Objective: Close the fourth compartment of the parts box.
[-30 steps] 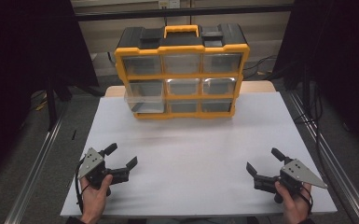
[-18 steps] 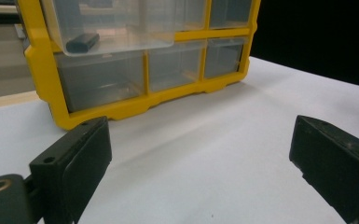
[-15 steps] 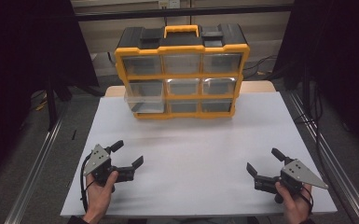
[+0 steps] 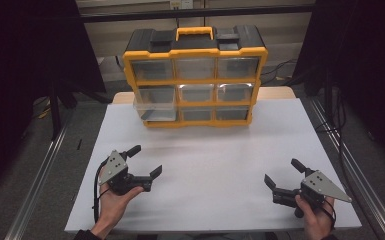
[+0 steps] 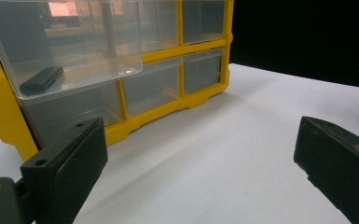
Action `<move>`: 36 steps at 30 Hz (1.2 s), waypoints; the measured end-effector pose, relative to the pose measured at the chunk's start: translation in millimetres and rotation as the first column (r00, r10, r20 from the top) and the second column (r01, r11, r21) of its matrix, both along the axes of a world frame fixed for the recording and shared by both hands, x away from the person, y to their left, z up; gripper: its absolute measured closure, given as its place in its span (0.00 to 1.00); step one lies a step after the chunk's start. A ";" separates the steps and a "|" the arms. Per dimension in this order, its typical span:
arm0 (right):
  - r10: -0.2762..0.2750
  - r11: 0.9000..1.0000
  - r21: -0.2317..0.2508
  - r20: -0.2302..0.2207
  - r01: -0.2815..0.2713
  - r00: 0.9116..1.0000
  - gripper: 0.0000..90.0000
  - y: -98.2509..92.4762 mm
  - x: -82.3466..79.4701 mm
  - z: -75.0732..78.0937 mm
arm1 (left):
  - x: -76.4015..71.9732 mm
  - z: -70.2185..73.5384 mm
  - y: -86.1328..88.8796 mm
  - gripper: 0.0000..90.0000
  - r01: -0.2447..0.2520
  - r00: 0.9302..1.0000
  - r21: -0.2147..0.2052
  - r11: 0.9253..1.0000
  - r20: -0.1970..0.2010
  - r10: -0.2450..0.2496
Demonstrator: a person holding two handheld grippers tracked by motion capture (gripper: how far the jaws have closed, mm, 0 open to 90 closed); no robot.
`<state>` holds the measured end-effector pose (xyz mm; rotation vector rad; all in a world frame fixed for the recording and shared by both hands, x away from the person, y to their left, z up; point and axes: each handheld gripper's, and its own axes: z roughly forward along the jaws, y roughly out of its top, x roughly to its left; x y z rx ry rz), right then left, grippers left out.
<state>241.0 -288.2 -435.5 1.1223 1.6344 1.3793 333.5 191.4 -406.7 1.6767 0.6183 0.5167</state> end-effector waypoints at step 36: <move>0.004 1.000 0.003 0.001 -0.004 1.000 0.00 -0.1 0.9 -0.3 | 36.5 17.8 -11.6 0.60 0.040 0.999 -0.027 0.999 -0.001 -0.040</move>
